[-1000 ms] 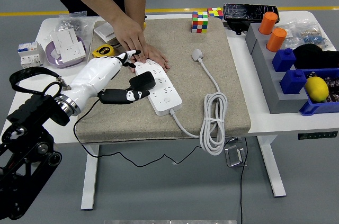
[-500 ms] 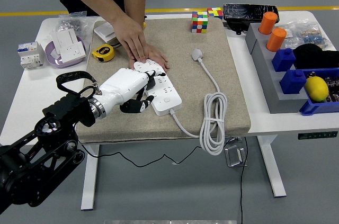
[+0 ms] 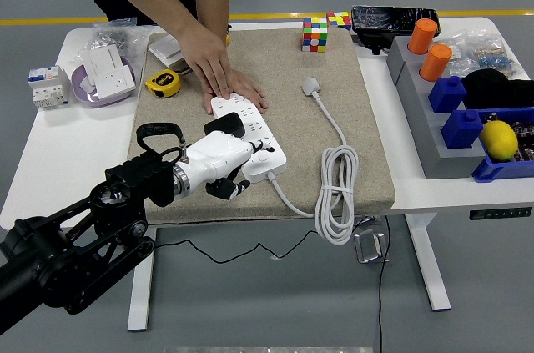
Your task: Pick up the plug,place it near the board,insert it into the board,press the button
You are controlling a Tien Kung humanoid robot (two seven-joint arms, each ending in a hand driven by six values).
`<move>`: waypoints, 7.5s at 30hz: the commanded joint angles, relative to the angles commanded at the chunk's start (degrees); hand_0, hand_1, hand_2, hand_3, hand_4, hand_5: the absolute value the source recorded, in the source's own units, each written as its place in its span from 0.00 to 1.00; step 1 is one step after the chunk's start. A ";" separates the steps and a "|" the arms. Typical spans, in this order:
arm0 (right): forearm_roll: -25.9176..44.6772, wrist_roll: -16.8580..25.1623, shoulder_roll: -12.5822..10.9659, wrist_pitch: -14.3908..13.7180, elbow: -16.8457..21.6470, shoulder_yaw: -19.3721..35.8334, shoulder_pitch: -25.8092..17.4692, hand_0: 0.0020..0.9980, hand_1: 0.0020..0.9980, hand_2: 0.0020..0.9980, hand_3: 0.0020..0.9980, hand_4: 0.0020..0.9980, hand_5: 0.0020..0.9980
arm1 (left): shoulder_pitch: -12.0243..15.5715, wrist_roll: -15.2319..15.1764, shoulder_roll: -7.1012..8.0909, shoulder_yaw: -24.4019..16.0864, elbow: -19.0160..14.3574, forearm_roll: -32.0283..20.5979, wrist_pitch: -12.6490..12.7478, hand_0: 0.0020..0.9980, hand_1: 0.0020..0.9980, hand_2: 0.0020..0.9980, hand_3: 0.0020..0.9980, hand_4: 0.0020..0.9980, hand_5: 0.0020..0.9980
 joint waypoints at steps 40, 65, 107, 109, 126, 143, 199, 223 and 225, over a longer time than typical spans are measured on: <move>-0.18 -0.07 -0.11 -0.02 -0.02 -0.01 0.09 1.00 0.93 0.86 0.86 1.00 1.00 | -2.38 -0.76 -2.65 1.35 10.72 1.54 0.97 0.13 0.02 0.15 0.90 0.70 0.00; -0.08 -0.03 -0.08 -0.03 0.02 0.01 -0.12 1.00 0.93 0.86 0.86 1.00 1.00 | -0.69 -0.75 -1.18 -1.39 7.14 0.44 0.22 0.13 0.02 0.15 0.89 0.70 0.00; 0.20 0.00 0.14 0.19 -0.01 -0.01 0.33 1.00 0.92 0.86 0.86 1.00 1.00 | -7.92 -0.02 -7.57 -22.24 20.91 -59.61 3.24 0.94 0.98 0.95 0.95 1.00 0.54; 0.12 -0.04 0.09 0.20 0.01 0.00 0.27 1.00 0.92 0.86 0.86 1.00 1.00 | -8.21 -0.22 -7.67 -20.74 22.29 -54.96 4.48 0.94 0.98 0.95 0.95 1.00 0.54; -0.60 -0.46 -0.14 0.22 -0.12 0.40 0.26 1.00 0.92 0.86 0.86 1.00 1.00 | -8.94 -2.35 -8.61 -11.92 27.09 -21.00 12.94 0.84 0.89 0.87 0.88 1.00 0.38; -0.14 -0.14 -0.16 0.16 -0.27 0.25 0.43 1.00 0.92 0.86 0.86 1.00 1.00 | -9.63 -2.71 -10.13 -7.39 33.38 -17.37 16.89 0.79 0.83 0.79 0.80 1.00 0.36; -0.61 -0.38 -0.22 0.05 -0.31 0.48 0.24 1.00 0.92 0.86 0.86 1.00 1.00 | -8.71 -1.84 -10.27 -9.54 34.58 -12.29 20.24 0.47 0.59 0.48 0.35 0.64 0.32; 0.60 0.20 0.39 0.01 -0.36 0.56 -0.38 1.00 0.92 0.86 0.86 1.00 1.00 | 2.29 2.55 -4.40 -20.85 13.31 1.90 20.41 0.46 0.59 0.47 0.33 0.64 0.31; 0.56 0.21 0.44 0.00 -0.36 0.71 -0.52 1.00 0.92 0.86 0.86 1.00 1.00 | 3.35 2.64 -3.72 -21.14 12.13 1.90 20.93 0.46 0.59 0.47 0.33 0.64 0.31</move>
